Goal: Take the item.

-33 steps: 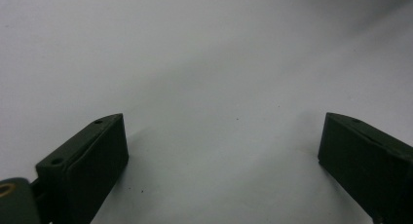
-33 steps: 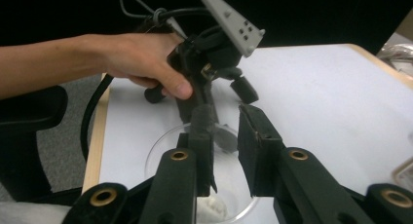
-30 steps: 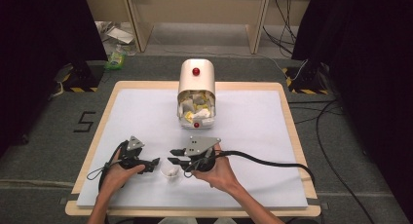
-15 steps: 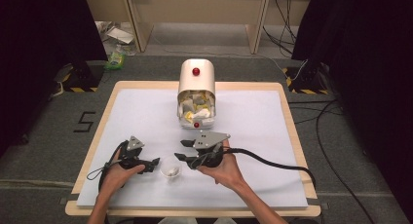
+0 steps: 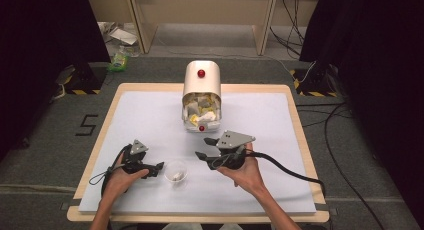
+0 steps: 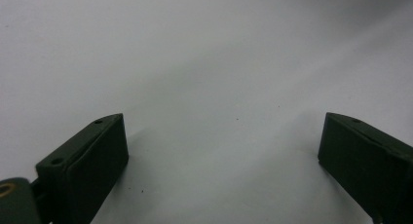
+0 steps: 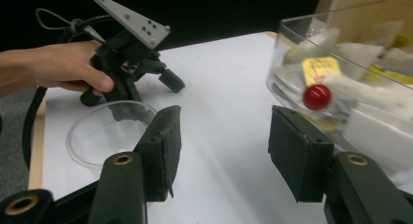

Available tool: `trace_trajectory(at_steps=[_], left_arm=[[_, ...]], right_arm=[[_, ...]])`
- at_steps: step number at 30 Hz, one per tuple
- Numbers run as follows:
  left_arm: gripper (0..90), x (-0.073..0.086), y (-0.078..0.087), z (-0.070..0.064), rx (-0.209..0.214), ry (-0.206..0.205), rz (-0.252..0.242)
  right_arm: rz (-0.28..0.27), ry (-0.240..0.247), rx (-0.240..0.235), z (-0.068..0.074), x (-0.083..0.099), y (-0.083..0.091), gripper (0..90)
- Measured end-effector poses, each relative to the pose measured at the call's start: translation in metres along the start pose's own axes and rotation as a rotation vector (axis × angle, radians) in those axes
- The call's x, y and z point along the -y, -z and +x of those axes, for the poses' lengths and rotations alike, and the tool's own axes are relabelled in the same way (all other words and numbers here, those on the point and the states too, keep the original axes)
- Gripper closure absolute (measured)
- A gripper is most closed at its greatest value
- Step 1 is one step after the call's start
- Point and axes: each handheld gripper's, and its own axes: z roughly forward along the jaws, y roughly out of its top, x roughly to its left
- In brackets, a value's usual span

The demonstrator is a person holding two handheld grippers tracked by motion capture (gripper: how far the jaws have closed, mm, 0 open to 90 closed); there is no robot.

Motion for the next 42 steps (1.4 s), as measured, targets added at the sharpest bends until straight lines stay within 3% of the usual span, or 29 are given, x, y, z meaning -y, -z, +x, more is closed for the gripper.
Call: trace_trajectory(at_steps=[19,32,42], left_arm=[[3.2,0.000,0.000,0.000,0.000,0.001,0.000],[3.2,0.000,0.000,0.000,0.000,0.001,0.000],[3.2,0.000,0.000,0.000,0.000,0.001,-0.001]], right_arm=[[0.000,-0.094,0.156,-0.037,0.032,0.043,43.7],[0.036,-0.152,0.216,-0.052,0.056,0.055,39.3],[0.071,-0.182,0.227,-0.055,0.072,0.061,36.7]])
